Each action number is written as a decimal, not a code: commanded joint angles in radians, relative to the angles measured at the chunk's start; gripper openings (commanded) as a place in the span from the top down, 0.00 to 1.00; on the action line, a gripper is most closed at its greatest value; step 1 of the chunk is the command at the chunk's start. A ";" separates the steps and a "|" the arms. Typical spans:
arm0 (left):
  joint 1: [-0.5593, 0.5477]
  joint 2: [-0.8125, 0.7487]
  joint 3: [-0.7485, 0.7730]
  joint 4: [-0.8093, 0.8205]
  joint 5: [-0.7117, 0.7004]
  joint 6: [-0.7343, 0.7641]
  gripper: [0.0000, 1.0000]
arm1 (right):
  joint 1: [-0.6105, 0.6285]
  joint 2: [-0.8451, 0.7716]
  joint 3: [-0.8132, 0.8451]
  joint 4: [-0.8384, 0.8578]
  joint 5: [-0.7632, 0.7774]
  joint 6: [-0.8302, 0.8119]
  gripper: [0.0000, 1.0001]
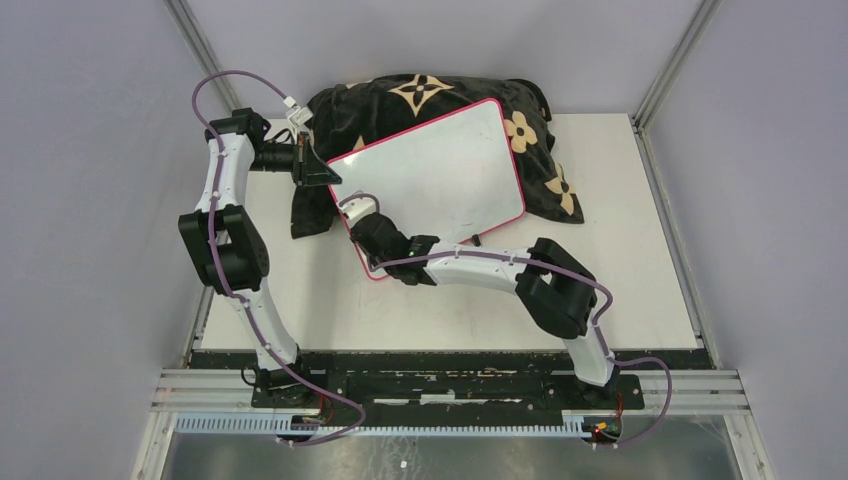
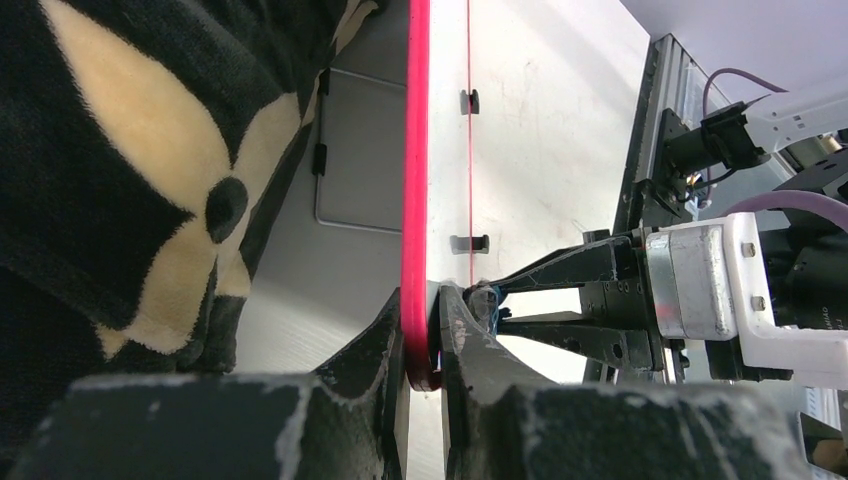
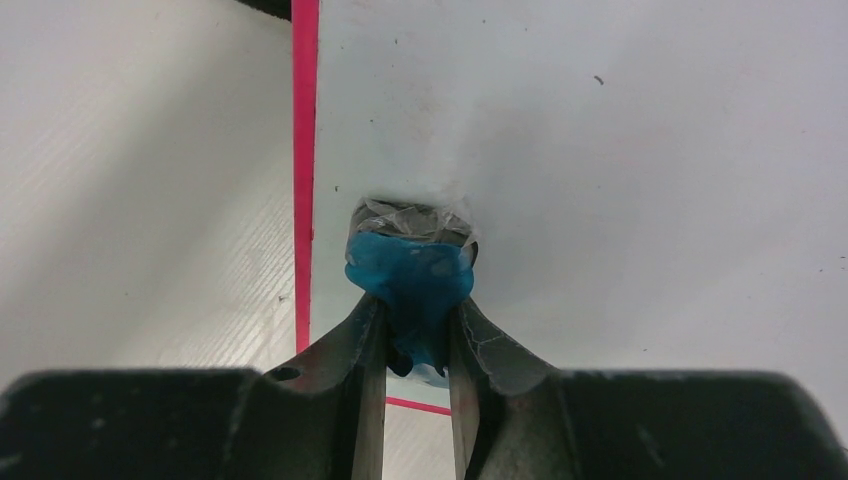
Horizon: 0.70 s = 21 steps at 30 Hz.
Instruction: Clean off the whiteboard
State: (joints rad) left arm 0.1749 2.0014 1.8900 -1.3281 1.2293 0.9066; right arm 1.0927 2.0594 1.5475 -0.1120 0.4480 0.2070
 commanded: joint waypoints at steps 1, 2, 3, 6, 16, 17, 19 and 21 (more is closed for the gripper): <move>-0.034 -0.035 -0.015 0.009 -0.031 0.100 0.97 | -0.014 0.012 0.002 0.046 0.011 -0.004 0.99; -0.035 -0.035 -0.014 0.009 -0.032 0.099 0.97 | -0.021 0.000 -0.015 0.046 0.032 -0.004 0.99; -0.033 -0.036 -0.014 0.009 -0.033 0.099 0.97 | -0.032 -0.016 -0.036 0.046 0.046 -0.004 0.99; -0.035 -0.038 -0.013 0.009 -0.033 0.099 0.97 | -0.086 -0.072 -0.116 0.051 0.073 0.006 0.99; -0.034 -0.038 -0.001 0.009 -0.040 0.090 0.97 | -0.328 -0.245 -0.274 0.039 0.086 0.032 0.99; -0.034 -0.039 -0.001 0.009 -0.040 0.089 0.97 | -0.351 -0.249 -0.278 0.032 0.085 0.033 0.99; -0.034 -0.039 0.000 0.009 -0.042 0.090 0.97 | -0.392 -0.258 -0.286 0.019 0.081 0.034 0.99; -0.035 -0.037 0.002 0.009 -0.042 0.089 0.97 | -0.428 -0.263 -0.297 0.012 0.079 0.041 0.99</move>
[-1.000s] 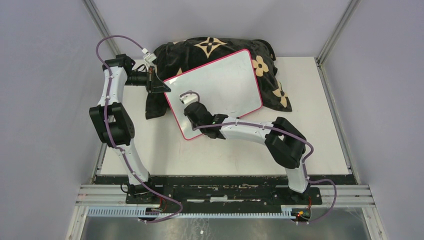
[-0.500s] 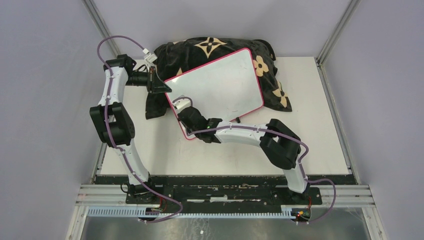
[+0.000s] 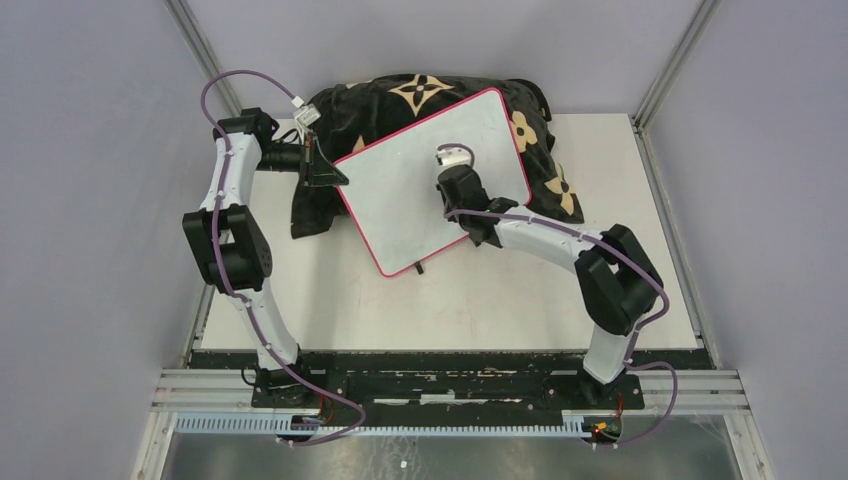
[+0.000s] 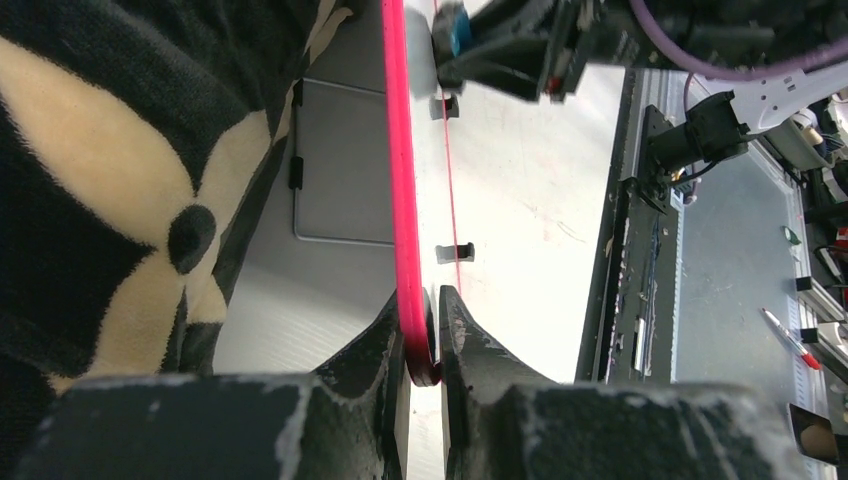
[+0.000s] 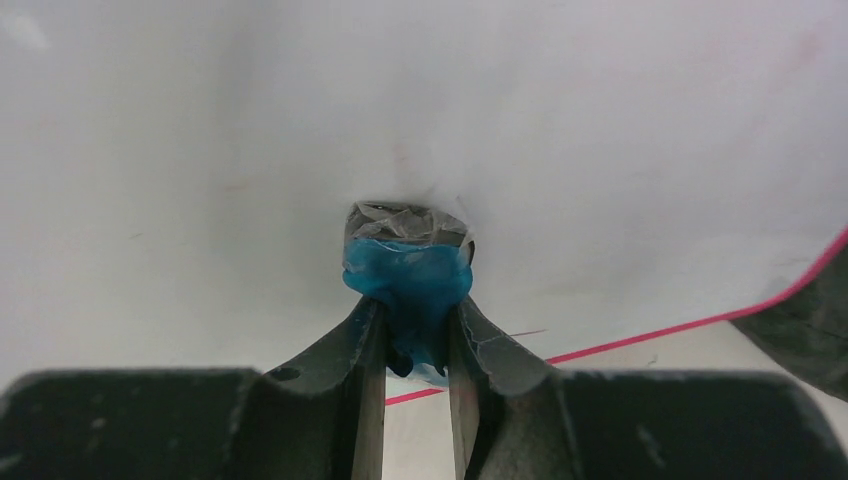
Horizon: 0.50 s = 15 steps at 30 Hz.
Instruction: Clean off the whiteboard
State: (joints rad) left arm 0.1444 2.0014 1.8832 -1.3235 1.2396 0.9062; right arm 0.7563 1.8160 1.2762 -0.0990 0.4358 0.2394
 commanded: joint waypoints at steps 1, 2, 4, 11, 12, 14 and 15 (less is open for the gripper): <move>-0.004 -0.035 0.009 0.004 -0.051 0.088 0.97 | -0.109 -0.023 -0.036 -0.001 0.088 0.015 0.99; -0.003 -0.035 0.010 0.004 -0.052 0.087 0.97 | -0.128 -0.027 -0.045 0.000 0.086 0.023 0.99; -0.004 -0.032 0.011 0.004 -0.054 0.085 0.97 | -0.160 -0.039 -0.069 0.004 0.075 0.043 0.99; -0.003 -0.020 0.033 0.005 -0.054 0.063 0.97 | -0.191 -0.102 -0.130 0.038 0.029 0.060 0.99; -0.004 -0.017 0.039 0.005 -0.054 0.056 0.96 | -0.191 -0.110 -0.132 0.035 0.025 0.060 0.99; -0.003 -0.014 0.051 0.005 -0.055 0.039 0.82 | -0.190 -0.126 -0.134 0.028 0.021 0.061 0.99; -0.003 -0.016 0.054 0.004 -0.054 0.034 0.75 | -0.191 -0.136 -0.136 0.026 0.017 0.061 1.00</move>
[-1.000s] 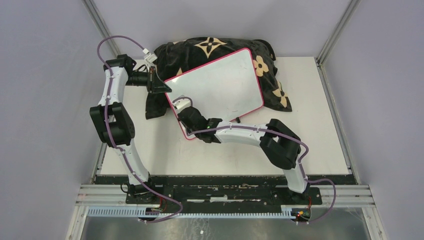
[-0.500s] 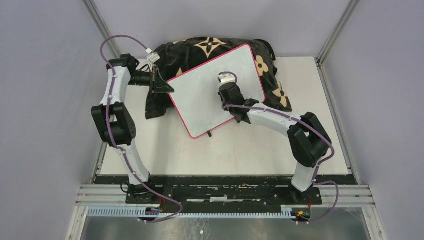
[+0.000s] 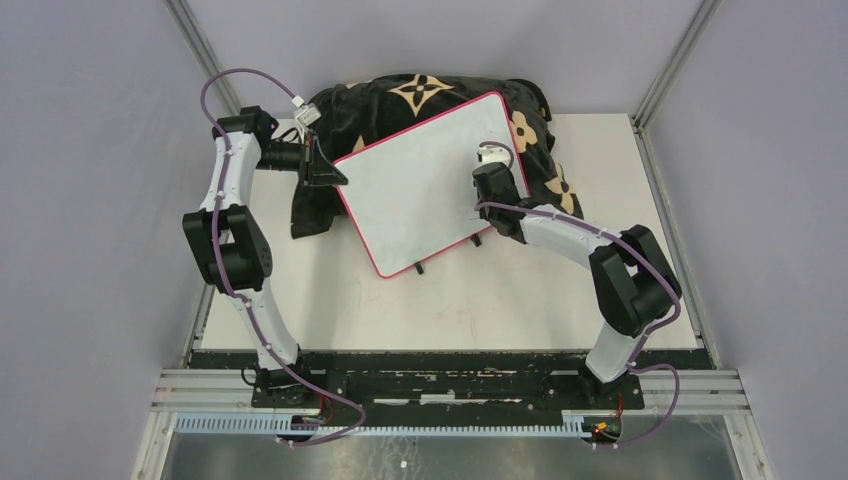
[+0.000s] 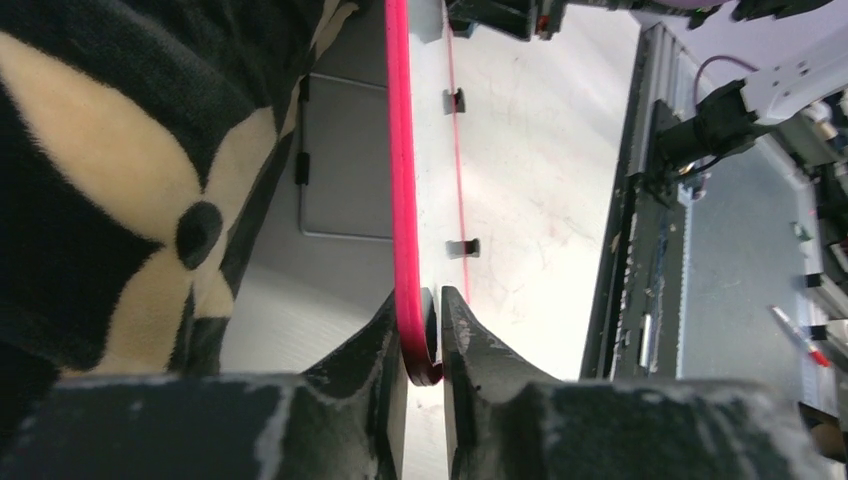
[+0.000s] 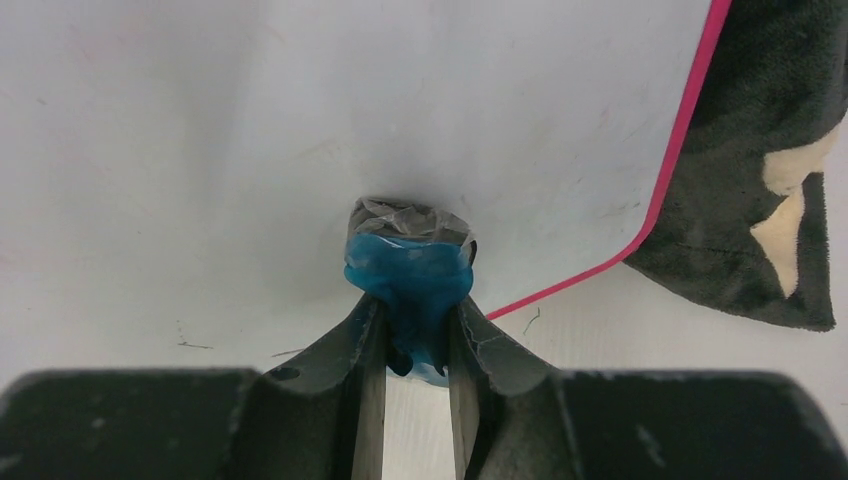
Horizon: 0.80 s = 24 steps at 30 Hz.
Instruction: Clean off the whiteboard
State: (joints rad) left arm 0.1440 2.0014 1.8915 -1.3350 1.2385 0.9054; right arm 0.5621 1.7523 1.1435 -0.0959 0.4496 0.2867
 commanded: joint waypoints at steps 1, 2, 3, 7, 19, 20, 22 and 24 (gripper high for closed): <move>-0.004 -0.018 0.049 0.016 -0.052 0.031 0.72 | 0.003 -0.083 -0.008 0.022 -0.002 0.015 1.00; -0.005 -0.021 0.051 0.016 -0.048 0.028 0.69 | 0.003 -0.095 -0.013 0.023 -0.006 0.018 1.00; -0.005 -0.027 0.053 0.016 -0.045 0.023 0.67 | 0.003 -0.106 -0.018 0.023 -0.008 0.020 0.99; -0.006 -0.046 0.066 0.016 -0.030 0.007 0.51 | 0.003 -0.161 -0.038 0.019 -0.026 0.026 0.99; 0.032 -0.204 -0.058 0.221 -0.093 -0.180 0.14 | 0.002 -0.335 -0.046 -0.140 0.008 0.044 0.99; 0.045 -0.233 -0.100 0.288 -0.108 -0.232 0.13 | 0.003 -0.351 -0.044 -0.169 0.012 0.049 0.99; 0.074 -0.319 -0.193 0.435 -0.162 -0.358 0.13 | 0.004 -0.388 -0.037 -0.250 0.019 0.064 0.99; 0.111 -0.407 -0.327 0.608 -0.213 -0.483 0.13 | 0.004 -0.425 -0.040 -0.340 0.022 0.095 0.99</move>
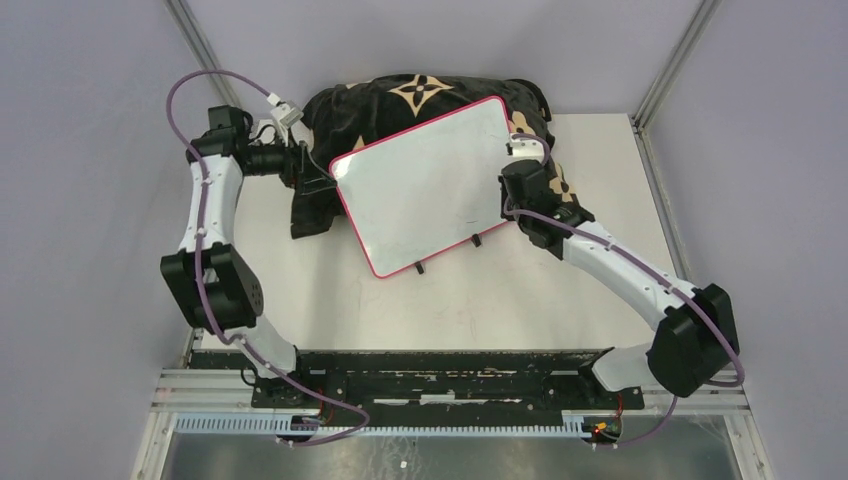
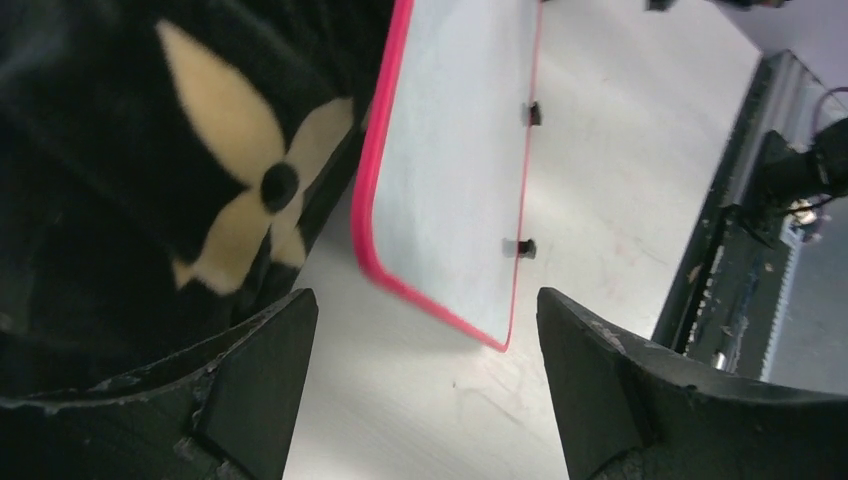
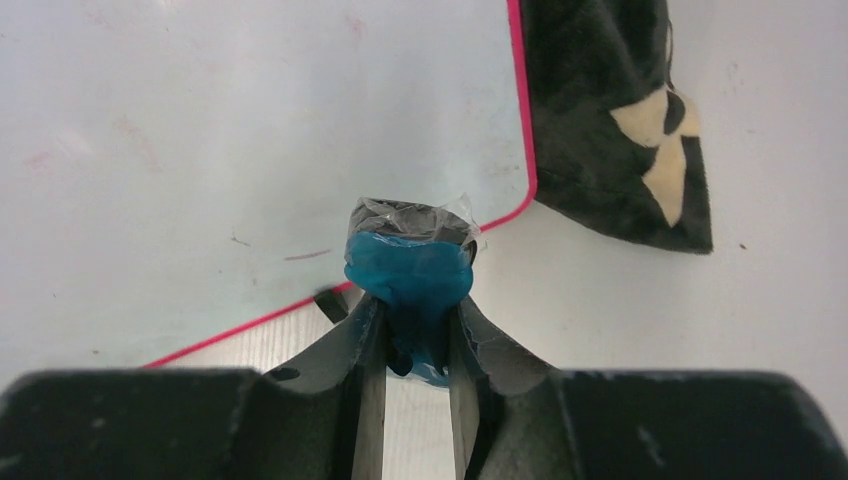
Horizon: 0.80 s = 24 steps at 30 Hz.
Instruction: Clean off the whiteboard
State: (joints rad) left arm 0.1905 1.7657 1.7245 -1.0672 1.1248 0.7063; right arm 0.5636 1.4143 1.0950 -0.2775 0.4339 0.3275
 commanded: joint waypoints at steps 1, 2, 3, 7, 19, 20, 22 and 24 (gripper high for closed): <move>0.083 -0.214 -0.228 0.416 -0.137 -0.343 0.13 | 0.002 -0.106 0.001 -0.195 0.037 0.067 0.99; 0.100 -0.262 -0.293 0.483 -0.190 -0.391 0.13 | 0.001 -0.127 -0.007 -0.233 0.035 0.079 0.99; 0.113 -0.309 -0.355 0.528 -0.236 -0.411 0.11 | 0.001 -0.145 -0.020 -0.268 0.028 0.095 0.99; 0.129 -0.454 -0.604 0.644 -0.379 -0.427 0.04 | 0.002 -0.199 -0.101 -0.358 -0.042 0.138 0.98; 0.132 -0.565 -1.018 0.891 -0.445 -0.430 0.00 | 0.003 -0.226 -0.330 -0.333 -0.248 0.176 0.74; 0.132 -0.566 -1.032 0.910 -0.440 -0.439 0.00 | 0.003 -0.217 -0.340 -0.329 -0.249 0.175 0.72; 0.132 -0.573 -1.055 0.937 -0.422 -0.451 0.00 | 0.003 -0.199 -0.360 -0.319 -0.249 0.172 0.67; 0.132 -0.575 -1.071 0.958 -0.410 -0.451 0.00 | 0.003 -0.174 -0.374 -0.309 -0.256 0.168 0.61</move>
State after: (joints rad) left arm 0.3214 1.2251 0.6739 -0.2504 0.6899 0.3027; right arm 0.5640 1.2091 0.7433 -0.6346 0.2039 0.4881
